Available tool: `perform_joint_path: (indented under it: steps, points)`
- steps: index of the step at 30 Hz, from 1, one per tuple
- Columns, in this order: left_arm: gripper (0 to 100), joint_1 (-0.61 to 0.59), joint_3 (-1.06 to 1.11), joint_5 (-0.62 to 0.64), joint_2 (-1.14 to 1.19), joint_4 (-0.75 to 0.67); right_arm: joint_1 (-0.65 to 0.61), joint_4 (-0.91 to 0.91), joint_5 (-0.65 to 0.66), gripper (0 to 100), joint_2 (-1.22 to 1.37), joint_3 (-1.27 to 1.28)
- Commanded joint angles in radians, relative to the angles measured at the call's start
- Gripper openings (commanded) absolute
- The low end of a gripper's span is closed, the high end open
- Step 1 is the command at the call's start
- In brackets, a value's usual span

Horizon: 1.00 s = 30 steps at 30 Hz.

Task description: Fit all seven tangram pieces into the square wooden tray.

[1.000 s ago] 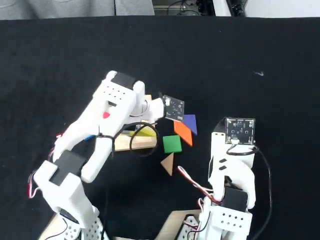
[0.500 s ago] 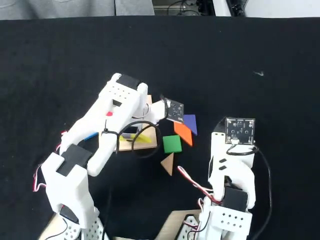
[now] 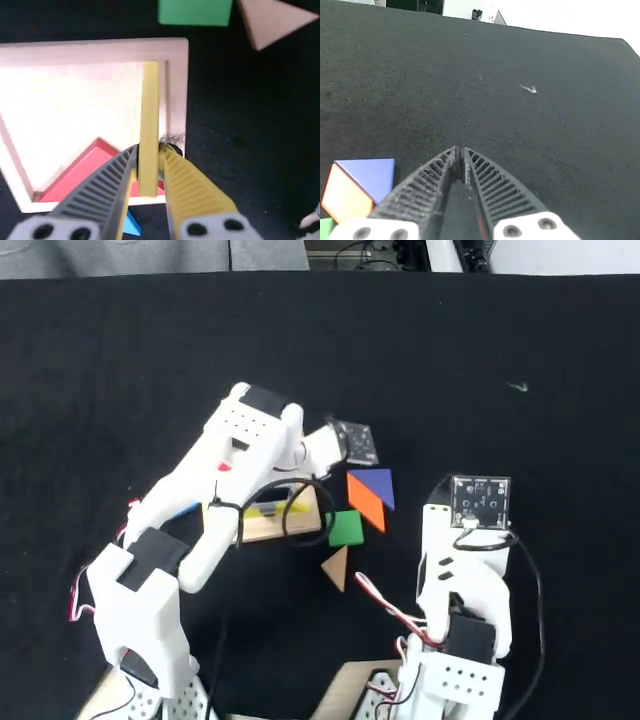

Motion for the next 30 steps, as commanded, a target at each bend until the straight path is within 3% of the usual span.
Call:
perform_joint_path:
  steps: [1, 30]
  points:
    - [3, -0.001, -0.071, 0.025, -0.005, -0.008, 0.014, -0.023, -0.009, 1.2, -0.085, -0.004]
    - [3, 0.033, -0.039, 0.161, 0.005, 0.055, -0.021, -0.018, -0.003, 1.2, -0.082, -0.004]
